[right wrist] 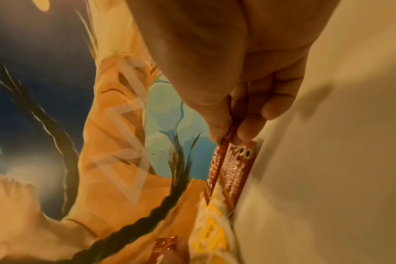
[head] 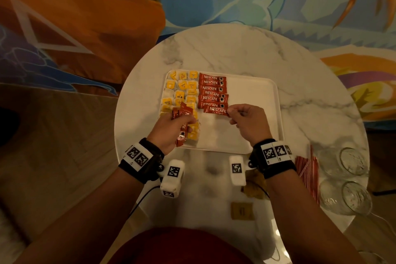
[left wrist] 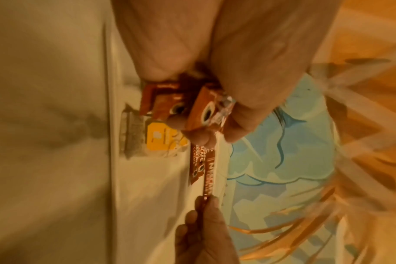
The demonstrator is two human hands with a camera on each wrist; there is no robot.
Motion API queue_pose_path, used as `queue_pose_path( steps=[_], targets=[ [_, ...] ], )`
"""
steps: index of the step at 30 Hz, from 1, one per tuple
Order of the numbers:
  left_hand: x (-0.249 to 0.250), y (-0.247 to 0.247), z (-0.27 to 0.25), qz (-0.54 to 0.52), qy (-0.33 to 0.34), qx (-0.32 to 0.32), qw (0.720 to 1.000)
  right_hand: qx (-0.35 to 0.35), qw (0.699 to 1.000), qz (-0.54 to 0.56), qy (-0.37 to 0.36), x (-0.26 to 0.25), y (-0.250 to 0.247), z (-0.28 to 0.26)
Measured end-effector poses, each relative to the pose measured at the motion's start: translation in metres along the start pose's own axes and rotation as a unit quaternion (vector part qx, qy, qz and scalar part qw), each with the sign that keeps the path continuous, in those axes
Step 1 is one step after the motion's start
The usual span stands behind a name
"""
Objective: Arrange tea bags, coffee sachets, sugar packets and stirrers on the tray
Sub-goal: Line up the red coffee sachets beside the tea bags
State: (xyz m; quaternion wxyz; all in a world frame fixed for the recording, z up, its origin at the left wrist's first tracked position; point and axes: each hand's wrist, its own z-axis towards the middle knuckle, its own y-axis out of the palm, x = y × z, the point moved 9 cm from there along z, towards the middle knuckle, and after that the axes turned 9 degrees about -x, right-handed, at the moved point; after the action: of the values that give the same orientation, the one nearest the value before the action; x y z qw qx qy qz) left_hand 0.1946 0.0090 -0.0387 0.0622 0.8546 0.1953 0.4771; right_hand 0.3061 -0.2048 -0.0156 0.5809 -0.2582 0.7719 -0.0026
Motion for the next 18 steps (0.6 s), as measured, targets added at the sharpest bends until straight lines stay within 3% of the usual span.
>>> queue_pose_path(
  steps=[4,9,18],
  targets=[
    [-0.007,0.006,0.000,-0.070,-0.033,-0.064,0.995,-0.009,0.998,-0.064,0.016,0.006,0.003,0.017],
    [-0.003,0.009,-0.006,-0.064,-0.036,-0.109,0.991,-0.017,0.994,-0.108,0.027,0.007,0.015,0.032],
    [-0.005,0.002,-0.006,0.052,-0.024,-0.080,0.995,0.010,0.979,-0.199,0.035,0.002,0.018,0.036]
  ],
)
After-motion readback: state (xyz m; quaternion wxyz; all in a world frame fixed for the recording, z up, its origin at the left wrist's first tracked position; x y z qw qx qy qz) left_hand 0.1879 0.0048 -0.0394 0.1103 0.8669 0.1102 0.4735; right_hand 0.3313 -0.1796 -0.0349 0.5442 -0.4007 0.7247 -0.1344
